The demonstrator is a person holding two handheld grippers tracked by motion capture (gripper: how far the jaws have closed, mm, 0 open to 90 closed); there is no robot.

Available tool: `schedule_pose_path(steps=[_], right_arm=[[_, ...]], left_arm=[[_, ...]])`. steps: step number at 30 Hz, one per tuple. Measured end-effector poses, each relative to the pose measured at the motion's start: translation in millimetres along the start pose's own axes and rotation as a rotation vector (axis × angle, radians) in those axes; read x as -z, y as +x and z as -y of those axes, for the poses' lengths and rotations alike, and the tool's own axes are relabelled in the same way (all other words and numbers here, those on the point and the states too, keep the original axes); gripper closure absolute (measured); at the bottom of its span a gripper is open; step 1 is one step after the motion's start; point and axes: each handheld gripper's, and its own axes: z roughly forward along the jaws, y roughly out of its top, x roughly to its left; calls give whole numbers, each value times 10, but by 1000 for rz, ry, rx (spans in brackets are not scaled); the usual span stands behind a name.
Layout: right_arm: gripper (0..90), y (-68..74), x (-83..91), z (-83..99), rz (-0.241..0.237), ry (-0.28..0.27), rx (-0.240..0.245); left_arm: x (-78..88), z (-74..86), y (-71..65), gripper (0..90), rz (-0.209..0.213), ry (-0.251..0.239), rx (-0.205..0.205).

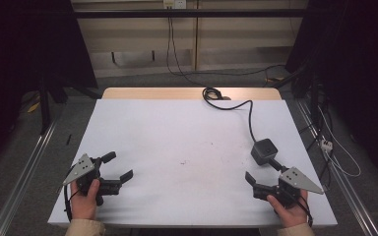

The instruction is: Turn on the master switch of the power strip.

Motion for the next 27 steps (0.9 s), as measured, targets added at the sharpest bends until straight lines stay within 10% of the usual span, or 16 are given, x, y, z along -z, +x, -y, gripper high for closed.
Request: schedule_pose_path(steps=[27], right_arm=[[95, -137, -117, -81, 27, 16, 16]], left_arm=[[2, -5, -7, 18, 5, -3, 6]])
